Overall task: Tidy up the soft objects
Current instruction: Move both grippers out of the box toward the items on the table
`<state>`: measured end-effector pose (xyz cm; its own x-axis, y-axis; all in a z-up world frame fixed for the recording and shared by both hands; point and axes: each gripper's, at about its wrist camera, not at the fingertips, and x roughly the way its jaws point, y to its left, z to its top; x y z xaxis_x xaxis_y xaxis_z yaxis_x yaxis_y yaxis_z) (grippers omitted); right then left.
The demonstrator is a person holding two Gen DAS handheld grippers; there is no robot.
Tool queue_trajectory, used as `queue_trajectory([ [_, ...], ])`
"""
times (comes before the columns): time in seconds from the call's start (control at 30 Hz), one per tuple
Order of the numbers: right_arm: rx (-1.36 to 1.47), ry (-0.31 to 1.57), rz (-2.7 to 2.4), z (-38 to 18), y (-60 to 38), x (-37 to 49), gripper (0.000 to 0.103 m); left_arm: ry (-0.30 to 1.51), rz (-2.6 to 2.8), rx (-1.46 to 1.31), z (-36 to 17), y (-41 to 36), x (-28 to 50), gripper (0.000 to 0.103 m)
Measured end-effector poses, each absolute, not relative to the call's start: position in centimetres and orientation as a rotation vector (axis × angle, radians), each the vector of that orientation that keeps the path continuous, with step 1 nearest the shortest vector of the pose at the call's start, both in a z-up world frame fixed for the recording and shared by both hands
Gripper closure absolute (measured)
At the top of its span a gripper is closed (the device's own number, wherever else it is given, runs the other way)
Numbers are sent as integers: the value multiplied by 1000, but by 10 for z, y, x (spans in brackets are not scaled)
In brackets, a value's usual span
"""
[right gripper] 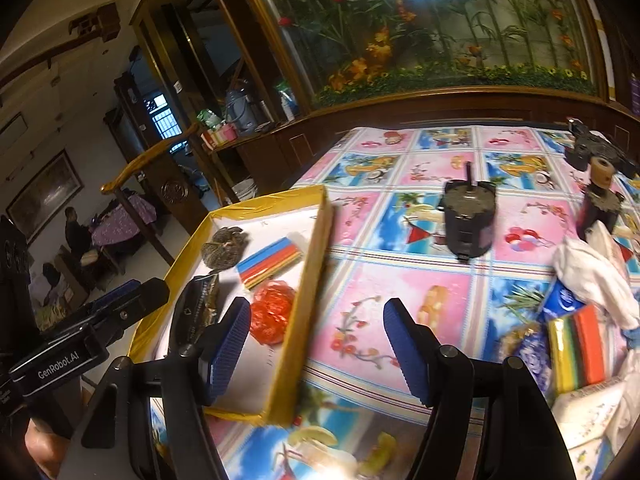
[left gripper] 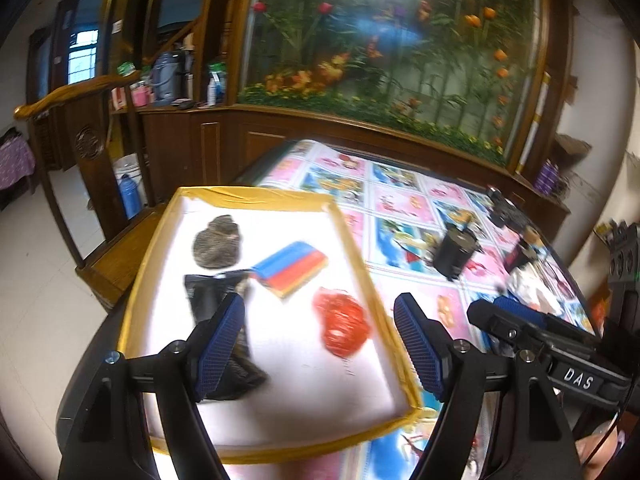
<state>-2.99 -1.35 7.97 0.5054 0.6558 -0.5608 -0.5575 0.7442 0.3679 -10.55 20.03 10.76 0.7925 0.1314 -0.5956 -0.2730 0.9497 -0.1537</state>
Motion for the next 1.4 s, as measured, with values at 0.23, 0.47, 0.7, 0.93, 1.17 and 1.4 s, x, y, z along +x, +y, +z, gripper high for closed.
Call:
queue_trajectory([
  [0.23,197,742,679,75,-61,-27,28,662,128,-178,101,156,-94,26],
  [0.47,203,739,622,71,-105,-27,28,708,44,-121,88,115,-84,26],
  [0.7,205,741,530,58,-156,-30,28,754,-4,-98,72,92,-74,26],
  [0.93,221,784,490,49,-191,-32,28,791,-58,-84,62,72,-64,26],
  [1.17,11,887,462,30,-178,-43,25,838,-134,-68,52,48,-51,26],
  [1.4,-152,932,478,22,-161,-64,20,898,-207,-56,40,27,-30,26],
])
